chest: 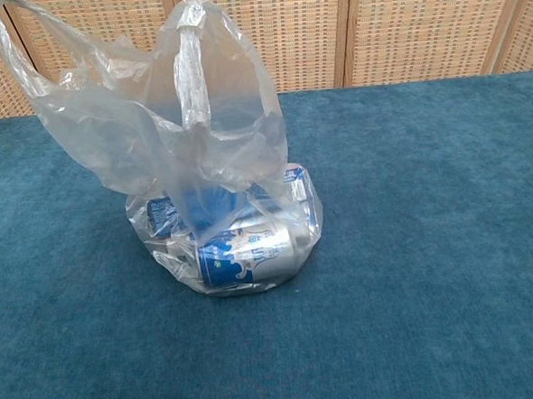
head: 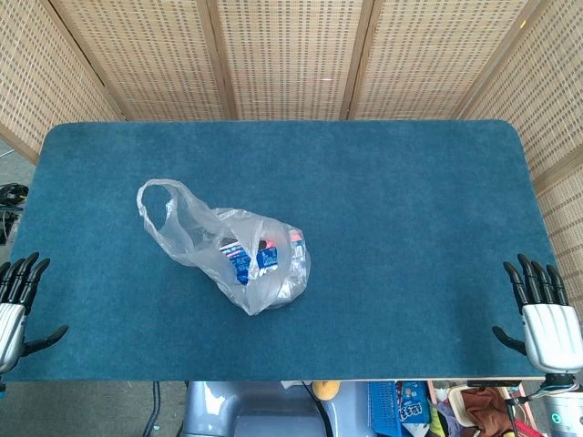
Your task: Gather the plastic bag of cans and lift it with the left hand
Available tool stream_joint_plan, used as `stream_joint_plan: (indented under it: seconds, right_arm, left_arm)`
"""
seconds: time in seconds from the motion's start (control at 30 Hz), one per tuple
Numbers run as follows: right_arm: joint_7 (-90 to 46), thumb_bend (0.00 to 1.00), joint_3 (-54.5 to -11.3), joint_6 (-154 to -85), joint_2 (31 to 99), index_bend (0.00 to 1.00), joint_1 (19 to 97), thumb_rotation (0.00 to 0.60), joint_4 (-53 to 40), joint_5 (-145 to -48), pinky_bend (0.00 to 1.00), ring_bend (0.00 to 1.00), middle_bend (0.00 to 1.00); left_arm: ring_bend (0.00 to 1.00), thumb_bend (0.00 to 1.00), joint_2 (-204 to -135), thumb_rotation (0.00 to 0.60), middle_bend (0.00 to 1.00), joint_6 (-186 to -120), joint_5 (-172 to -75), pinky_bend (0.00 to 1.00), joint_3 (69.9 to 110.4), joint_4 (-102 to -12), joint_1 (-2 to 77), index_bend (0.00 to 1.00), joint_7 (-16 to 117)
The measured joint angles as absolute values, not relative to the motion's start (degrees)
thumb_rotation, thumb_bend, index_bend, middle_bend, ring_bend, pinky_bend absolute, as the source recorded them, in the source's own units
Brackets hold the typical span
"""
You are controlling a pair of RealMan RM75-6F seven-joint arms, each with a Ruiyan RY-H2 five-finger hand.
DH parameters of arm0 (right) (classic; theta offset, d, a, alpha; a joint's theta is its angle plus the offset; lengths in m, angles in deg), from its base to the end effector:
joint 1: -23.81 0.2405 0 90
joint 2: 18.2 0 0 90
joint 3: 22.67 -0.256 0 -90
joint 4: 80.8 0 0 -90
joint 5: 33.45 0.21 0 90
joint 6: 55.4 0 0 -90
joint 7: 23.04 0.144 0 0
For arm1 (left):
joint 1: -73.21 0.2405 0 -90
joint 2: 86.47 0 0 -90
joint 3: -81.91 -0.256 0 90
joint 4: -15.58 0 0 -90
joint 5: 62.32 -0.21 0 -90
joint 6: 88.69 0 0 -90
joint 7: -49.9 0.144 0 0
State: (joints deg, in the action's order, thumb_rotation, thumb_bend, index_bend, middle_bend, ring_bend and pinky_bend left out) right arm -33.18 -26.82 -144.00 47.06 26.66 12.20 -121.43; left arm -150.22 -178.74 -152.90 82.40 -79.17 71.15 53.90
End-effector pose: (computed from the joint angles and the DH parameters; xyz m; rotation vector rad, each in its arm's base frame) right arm -0.3034 -0.1742 0.1611 1.3900 -0.7397 0.8381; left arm -0.2992 0.1566 0.1590 -1.4101 -0.8416 -0.9147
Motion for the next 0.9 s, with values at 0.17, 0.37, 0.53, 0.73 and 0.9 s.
stream_joint_plan:
  seconds: [0.17,0.37,0.53,0.73,0.9]
  right_arm:
    - [-32.13,0.00,-26.83,-143.91,47.24,0.00,26.98,0.600,11.79,-122.01,0.00,0.00,0.00]
    - [-26.99,0.00,-27.89,-143.94,47.66,0.00,28.74,0.600,9.70,-123.80,0.00,0.00,0.00]
    - [-20.99,0.00,-30.17,-142.63,47.06,0.00,33.00,0.600,7.71,-126.02,0.00,0.00,0.00]
    - [-12.54,0.00,-33.94,-137.35,44.63,0.00,41.89,0.600,8.25,-128.73,0.00,0.00,0.00]
    - [-10.98,0.00,-36.09,-132.34,44.00,0.00,47.47,0.600,9.85,-129.39,0.00,0.00,0.00]
  left_arm:
    - [0.00,0.13,-150.16,0.600,0.00,-178.56,-152.77,0.00,82.39,-79.20,71.15,0.00,53.87]
    - [0.00,0.13,-150.35,0.600,0.00,-178.73,-152.64,0.00,82.81,-78.95,71.01,0.00,53.71]
    - [0.00,0.13,-151.39,0.600,0.00,-176.98,-151.71,0.00,83.41,-78.26,70.00,0.00,54.28]
    - [0.00,0.13,-154.99,0.600,0.00,-174.75,-150.99,0.00,84.22,-74.23,68.11,0.00,54.88]
    - [0.00,0.13,-157.03,0.600,0.00,-174.02,-150.92,0.00,84.63,-71.48,67.14,0.00,54.64]
